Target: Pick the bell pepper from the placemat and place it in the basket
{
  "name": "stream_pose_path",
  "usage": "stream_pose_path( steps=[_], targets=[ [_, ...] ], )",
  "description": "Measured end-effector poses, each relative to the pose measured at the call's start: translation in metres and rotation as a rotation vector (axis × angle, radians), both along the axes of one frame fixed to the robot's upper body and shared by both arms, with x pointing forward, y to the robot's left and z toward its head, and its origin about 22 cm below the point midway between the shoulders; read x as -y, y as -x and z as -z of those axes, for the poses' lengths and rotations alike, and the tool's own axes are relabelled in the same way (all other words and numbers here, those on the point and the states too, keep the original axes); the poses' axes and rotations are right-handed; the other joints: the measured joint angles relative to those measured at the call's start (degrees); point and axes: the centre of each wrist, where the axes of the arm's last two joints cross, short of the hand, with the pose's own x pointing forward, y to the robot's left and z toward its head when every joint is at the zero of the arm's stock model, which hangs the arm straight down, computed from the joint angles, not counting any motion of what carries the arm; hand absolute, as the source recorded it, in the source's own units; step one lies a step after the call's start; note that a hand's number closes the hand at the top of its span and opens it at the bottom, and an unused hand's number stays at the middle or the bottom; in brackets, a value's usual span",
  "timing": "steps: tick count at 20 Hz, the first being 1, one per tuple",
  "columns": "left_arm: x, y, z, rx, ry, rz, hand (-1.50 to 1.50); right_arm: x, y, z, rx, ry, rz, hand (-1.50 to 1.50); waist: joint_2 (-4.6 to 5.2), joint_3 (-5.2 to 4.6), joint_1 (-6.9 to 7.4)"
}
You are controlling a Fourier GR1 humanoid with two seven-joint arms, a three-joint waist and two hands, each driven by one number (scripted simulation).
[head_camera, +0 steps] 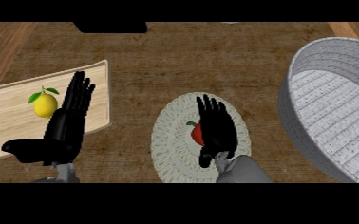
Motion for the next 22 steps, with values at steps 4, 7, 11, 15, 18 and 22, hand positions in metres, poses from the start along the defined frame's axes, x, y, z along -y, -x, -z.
stream_pose_path(
  steps=[4,7,11,15,18,22],
  targets=[
    [-0.002,-0.002,0.005,-0.002,-0.001,-0.001,0.00,-0.004,-0.006,0.008,-0.032,0.008,-0.023,1.50,-0.09,-0.04,0.07],
    [-0.003,-0.005,0.007,-0.006,-0.003,0.002,0.00,-0.004,-0.010,0.008,-0.041,0.042,-0.087,1.50,-0.15,-0.06,0.05],
    [-0.004,-0.005,0.012,0.000,-0.003,0.000,0.00,-0.010,-0.009,0.009,-0.029,0.062,-0.131,1.50,-0.35,-0.12,0.01],
    [-0.001,-0.003,0.010,0.001,-0.007,0.001,0.00,-0.017,-0.006,0.012,-0.004,0.087,-0.158,1.50,-0.51,-0.15,0.06],
    [-0.001,-0.003,0.009,-0.002,-0.002,0.004,0.00,-0.013,-0.005,0.008,0.015,0.097,-0.177,1.50,-0.36,-0.11,-0.01],
    [-0.002,0.000,0.005,-0.007,-0.003,-0.005,0.00,0.001,0.017,0.020,0.054,0.046,-0.165,1.50,-0.88,-0.21,-0.15]
  ],
)
